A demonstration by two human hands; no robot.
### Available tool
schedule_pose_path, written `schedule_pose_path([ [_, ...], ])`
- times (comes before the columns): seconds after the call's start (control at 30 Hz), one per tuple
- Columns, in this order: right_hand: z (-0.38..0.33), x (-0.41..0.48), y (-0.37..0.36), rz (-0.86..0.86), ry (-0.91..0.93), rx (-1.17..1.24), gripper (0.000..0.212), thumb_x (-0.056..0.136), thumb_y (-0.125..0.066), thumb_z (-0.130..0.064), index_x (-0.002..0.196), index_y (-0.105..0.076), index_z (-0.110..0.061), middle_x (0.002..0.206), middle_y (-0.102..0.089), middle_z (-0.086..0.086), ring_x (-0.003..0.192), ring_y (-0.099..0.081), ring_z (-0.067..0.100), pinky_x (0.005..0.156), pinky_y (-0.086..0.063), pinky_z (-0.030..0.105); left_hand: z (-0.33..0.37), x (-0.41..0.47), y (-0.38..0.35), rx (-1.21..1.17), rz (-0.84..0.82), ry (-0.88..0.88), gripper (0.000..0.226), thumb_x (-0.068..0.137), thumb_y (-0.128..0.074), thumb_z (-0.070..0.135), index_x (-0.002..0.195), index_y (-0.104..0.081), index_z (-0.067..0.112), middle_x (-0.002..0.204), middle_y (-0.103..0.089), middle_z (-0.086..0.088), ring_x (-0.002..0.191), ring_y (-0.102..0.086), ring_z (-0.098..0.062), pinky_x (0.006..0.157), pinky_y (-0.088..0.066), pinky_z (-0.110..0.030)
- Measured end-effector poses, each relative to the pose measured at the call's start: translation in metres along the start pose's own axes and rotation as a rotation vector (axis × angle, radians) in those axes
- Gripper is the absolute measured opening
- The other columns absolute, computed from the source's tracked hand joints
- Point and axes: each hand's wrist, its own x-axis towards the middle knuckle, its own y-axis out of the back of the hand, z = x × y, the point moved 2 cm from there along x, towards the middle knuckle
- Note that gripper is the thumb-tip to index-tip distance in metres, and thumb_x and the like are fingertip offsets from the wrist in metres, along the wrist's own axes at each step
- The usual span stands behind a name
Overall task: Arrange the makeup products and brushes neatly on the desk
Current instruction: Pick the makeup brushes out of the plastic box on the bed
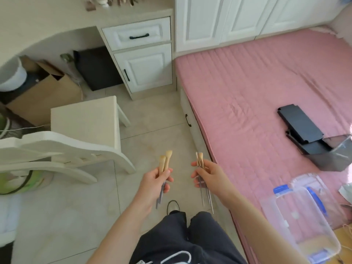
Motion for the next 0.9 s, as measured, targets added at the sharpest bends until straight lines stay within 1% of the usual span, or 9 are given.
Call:
schedule_pose_path([
  [0.1,-0.015,0.012,-0.023,-0.029,0.003,-0.051,0.022,0.099,-0.041,-0.009,0.105,-0.061,-0.016,0.079,-0.066,0.004,0.066,-0.062,0.013,0.072,-0.057,0.032,0.006,0.010,0.025,-0.023,0.037,0.018,0.016,0.096,-0.053,0.026,0.101,-0.067,0.018,0.078,-0.065,0.000,0.061,-0.056,-0.013,0.066,-0.055,-0.024],
  [0.17,-0.024,0.020,-0.035,-0.054,0.009,-0.086,0.023,0.099,-0.041,-0.009,0.105,-0.061,-0.017,0.080,-0.065,0.003,0.064,-0.061,0.012,0.067,-0.055,0.027,0.011,0.017,0.037,-0.052,0.056,0.020,0.017,0.096,-0.053,0.027,0.101,-0.067,0.019,0.078,-0.065,-0.001,0.063,-0.057,-0.014,0.068,-0.055,-0.025],
  [0.27,-0.039,0.036,-0.045,-0.082,0.004,-0.132,0.023,0.098,-0.041,-0.007,0.106,-0.061,-0.016,0.081,-0.064,0.003,0.062,-0.059,0.010,0.060,-0.050,0.019,0.022,0.029,0.051,-0.079,0.089,0.024,0.017,0.095,-0.054,0.029,0.101,-0.067,0.020,0.079,-0.065,-0.001,0.064,-0.057,-0.013,0.067,-0.053,-0.024],
  [0.33,-0.052,0.051,-0.046,-0.077,0.007,-0.150,0.024,0.098,-0.040,-0.007,0.106,-0.061,-0.016,0.083,-0.063,0.005,0.063,-0.059,0.011,0.059,-0.049,0.018,0.028,0.040,0.057,-0.095,0.103,0.039,0.018,0.095,-0.054,0.030,0.101,-0.067,0.020,0.079,-0.065,-0.002,0.064,-0.057,-0.014,0.067,-0.053,-0.024],
  [0.47,-0.083,0.087,-0.042,-0.094,0.030,-0.145,0.022,0.099,-0.041,-0.007,0.105,-0.060,-0.016,0.084,-0.063,0.008,0.066,-0.061,0.015,0.062,-0.053,0.020,0.047,0.067,0.061,-0.109,0.132,0.053,0.018,0.095,-0.054,0.031,0.101,-0.066,0.019,0.080,-0.065,-0.003,0.065,-0.057,-0.014,0.068,-0.054,-0.024],
  [0.6,-0.114,0.128,-0.033,-0.134,0.046,-0.184,0.022,0.098,-0.041,-0.007,0.104,-0.060,-0.016,0.079,-0.064,0.004,0.066,-0.064,0.014,0.066,-0.055,0.024,0.079,0.104,0.058,-0.136,0.166,0.047,0.019,0.095,-0.054,0.030,0.098,-0.067,0.017,0.079,-0.064,-0.003,0.064,-0.057,-0.014,0.068,-0.055,-0.025],
  [0.7,-0.140,0.162,-0.021,-0.163,0.050,-0.213,0.023,0.098,-0.041,-0.006,0.104,-0.060,-0.017,0.077,-0.065,0.003,0.064,-0.064,0.012,0.066,-0.056,0.025,0.108,0.134,0.052,-0.171,0.175,0.041,0.018,0.094,-0.055,0.029,0.099,-0.067,0.017,0.078,-0.066,-0.001,0.062,-0.058,-0.013,0.065,-0.054,-0.023],
  [0.9,-0.195,0.233,0.001,-0.206,0.054,-0.248,0.025,0.097,-0.038,-0.005,0.103,-0.059,-0.018,0.075,-0.065,0.002,0.065,-0.065,0.013,0.067,-0.055,0.029,0.169,0.195,0.041,-0.181,0.181,0.037,0.016,0.097,-0.052,0.027,0.105,-0.065,0.021,0.085,-0.072,0.001,0.070,-0.066,-0.014,0.064,-0.054,-0.022],
])
